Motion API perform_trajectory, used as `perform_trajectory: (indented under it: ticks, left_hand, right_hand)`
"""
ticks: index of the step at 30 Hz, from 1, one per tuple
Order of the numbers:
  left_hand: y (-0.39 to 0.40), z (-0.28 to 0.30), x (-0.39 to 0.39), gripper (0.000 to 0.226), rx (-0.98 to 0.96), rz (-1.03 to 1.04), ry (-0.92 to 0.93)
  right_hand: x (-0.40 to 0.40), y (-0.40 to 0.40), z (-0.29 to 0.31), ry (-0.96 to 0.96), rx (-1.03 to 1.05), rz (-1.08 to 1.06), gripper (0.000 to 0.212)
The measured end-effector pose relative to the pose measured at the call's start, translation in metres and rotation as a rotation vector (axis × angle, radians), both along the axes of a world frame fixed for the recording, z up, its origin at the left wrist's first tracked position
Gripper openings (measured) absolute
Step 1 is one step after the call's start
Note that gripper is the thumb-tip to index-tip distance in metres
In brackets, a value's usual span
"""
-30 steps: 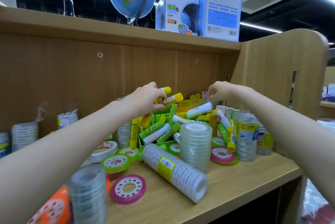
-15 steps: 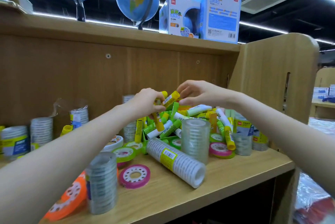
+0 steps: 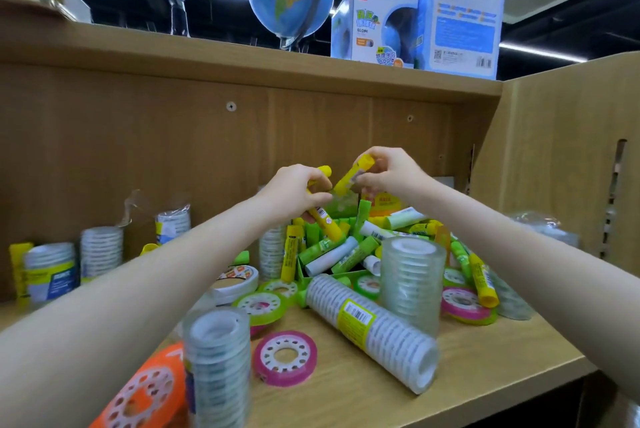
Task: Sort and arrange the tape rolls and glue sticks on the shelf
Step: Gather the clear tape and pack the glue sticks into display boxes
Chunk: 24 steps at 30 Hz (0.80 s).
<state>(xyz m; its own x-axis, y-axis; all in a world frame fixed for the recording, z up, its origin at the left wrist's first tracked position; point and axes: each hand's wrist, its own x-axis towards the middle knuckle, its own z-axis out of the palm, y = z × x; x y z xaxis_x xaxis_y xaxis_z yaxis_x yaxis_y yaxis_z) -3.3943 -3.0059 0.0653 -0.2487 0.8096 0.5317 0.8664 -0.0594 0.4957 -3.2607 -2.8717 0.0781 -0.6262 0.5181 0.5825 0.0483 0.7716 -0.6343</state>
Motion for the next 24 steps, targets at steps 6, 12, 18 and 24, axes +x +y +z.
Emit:
perform_trajectory:
  ticks: [6, 12, 18, 24]
  left_hand:
    - [0.004, -0.004, -0.005, 0.014, 0.02, -0.007, -0.021]
    - [0.009, -0.01, -0.001, 0.013, 0.018, -0.026, -0.039]
    - [0.014, -0.01, 0.0, 0.018, 0.079, -0.032, -0.128]
    - [0.022, -0.009, 0.005, 0.023, 0.12, -0.044, -0.271]
  right_hand:
    - [0.013, 0.028, 0.002, -0.362, 0.486, -0.487, 0.012]
    - [0.006, 0.021, -0.016, -0.668, 0.577, -0.265, 0.038]
    - [0.012, 0.007, -0.005, -0.391, 0.213, -0.039, 0.013]
    - [0.009, -0.002, -0.007, -0.354, 0.036, 0.12, 0.022]
